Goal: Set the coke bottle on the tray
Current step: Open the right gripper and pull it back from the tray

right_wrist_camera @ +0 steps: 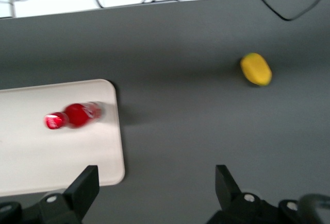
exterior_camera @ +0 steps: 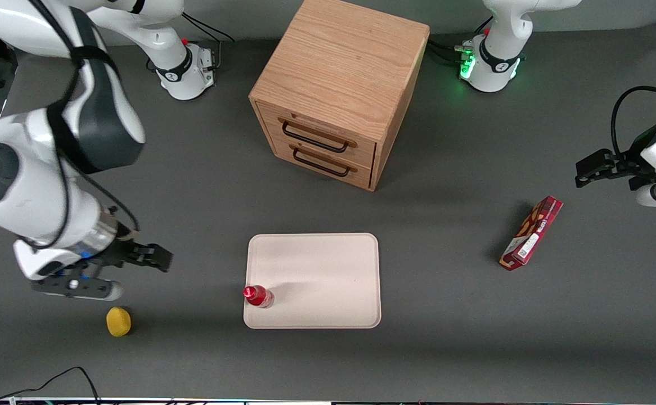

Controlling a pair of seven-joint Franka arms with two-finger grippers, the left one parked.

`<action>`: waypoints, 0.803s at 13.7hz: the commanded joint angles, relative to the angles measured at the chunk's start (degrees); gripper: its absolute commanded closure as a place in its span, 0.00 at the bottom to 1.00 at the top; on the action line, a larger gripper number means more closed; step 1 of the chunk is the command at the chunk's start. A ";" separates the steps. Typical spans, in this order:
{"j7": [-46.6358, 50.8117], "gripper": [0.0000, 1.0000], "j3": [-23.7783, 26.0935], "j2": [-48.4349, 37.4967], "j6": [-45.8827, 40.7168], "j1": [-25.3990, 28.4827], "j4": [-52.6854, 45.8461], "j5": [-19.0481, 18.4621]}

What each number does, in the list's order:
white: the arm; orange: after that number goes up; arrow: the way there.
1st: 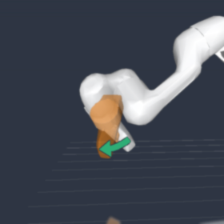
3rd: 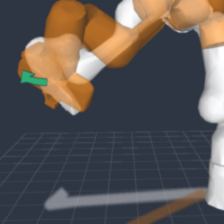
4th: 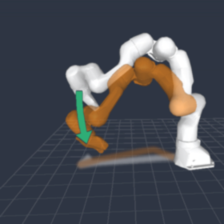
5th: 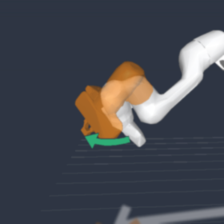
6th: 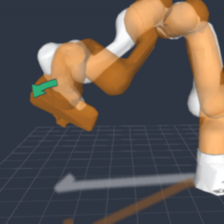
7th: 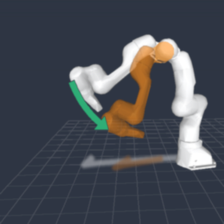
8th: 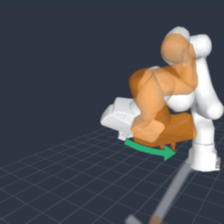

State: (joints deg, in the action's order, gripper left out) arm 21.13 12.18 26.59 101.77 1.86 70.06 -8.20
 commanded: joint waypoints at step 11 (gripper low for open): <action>-1.79 0.00 14.27 -16.57 5.81 -19.35 18.80 2.84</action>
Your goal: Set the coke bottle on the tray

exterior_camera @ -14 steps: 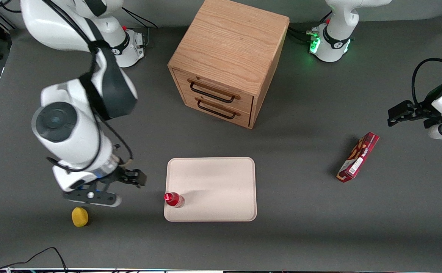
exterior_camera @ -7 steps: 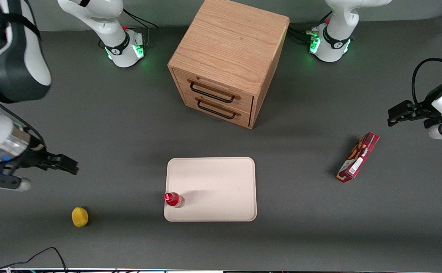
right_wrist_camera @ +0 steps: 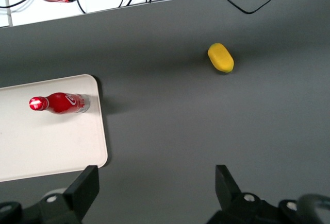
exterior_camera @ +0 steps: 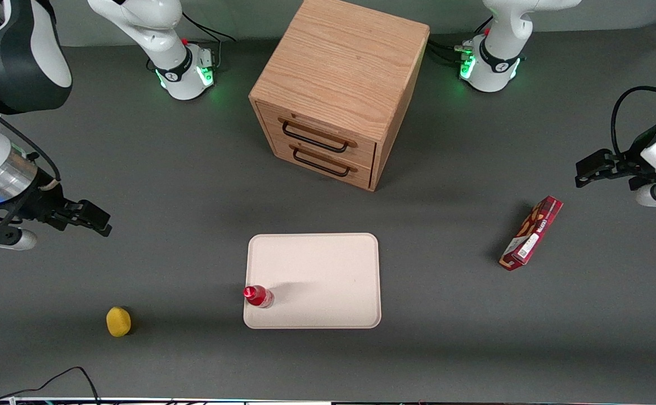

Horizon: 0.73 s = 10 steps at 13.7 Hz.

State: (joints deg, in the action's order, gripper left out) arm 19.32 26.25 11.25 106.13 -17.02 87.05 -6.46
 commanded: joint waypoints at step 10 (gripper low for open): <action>-2.17 0.00 0.47 -2.55 0.66 -1.43 1.80 1.10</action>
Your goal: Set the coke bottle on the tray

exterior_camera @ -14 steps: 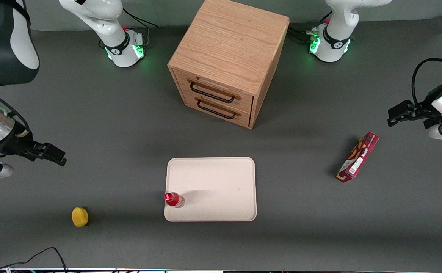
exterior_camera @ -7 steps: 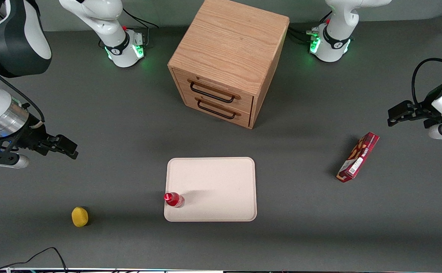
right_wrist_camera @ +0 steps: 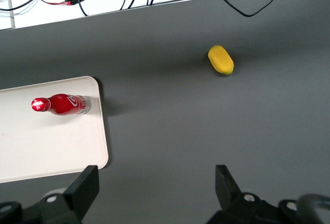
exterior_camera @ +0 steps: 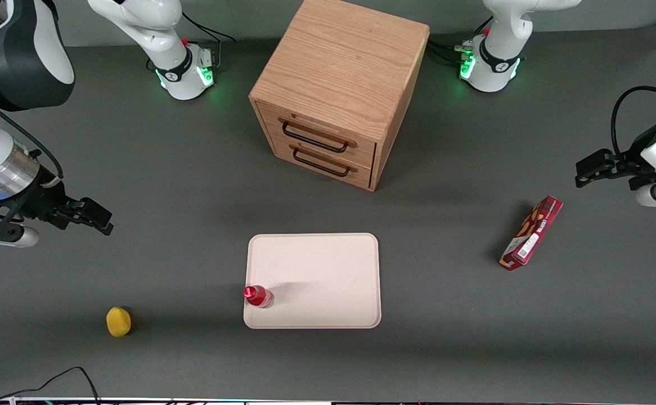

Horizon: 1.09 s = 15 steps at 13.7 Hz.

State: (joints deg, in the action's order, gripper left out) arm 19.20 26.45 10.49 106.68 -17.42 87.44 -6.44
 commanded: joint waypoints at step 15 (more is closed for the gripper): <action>-14.11 0.00 -23.11 -6.88 -4.18 15.75 0.55 5.12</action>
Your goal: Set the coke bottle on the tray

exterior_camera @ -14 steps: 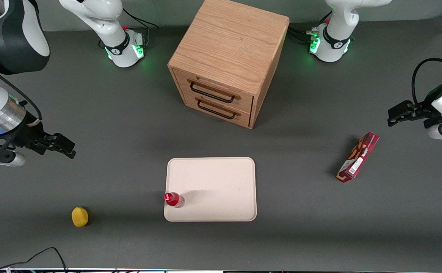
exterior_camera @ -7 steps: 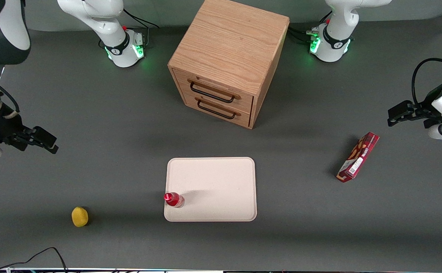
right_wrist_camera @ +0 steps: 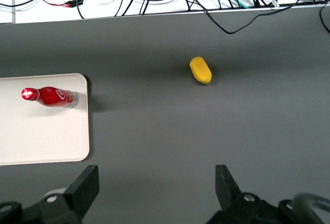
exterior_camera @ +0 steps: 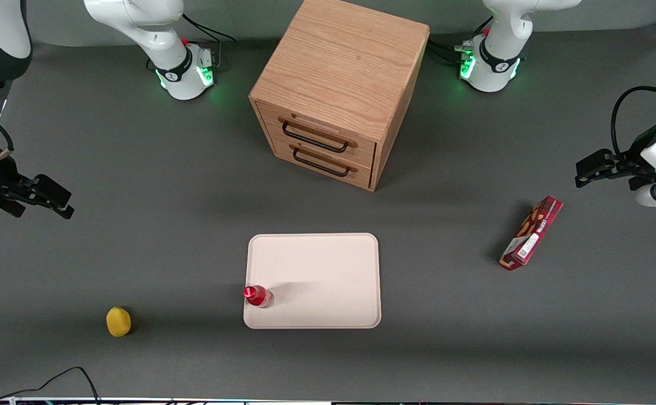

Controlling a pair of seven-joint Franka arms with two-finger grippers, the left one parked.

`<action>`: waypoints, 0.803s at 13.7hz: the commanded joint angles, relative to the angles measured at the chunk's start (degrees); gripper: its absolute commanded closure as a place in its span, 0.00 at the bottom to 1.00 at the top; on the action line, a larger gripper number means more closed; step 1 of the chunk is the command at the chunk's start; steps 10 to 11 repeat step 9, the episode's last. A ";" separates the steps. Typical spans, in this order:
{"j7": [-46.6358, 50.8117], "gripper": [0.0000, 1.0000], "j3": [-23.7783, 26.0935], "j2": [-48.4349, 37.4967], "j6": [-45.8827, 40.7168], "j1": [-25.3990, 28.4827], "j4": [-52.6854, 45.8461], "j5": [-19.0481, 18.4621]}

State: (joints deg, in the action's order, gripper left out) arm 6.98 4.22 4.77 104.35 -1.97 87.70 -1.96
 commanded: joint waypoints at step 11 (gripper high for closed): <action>-1.70 0.00 -0.97 0.67 -5.48 -0.06 -2.80 0.55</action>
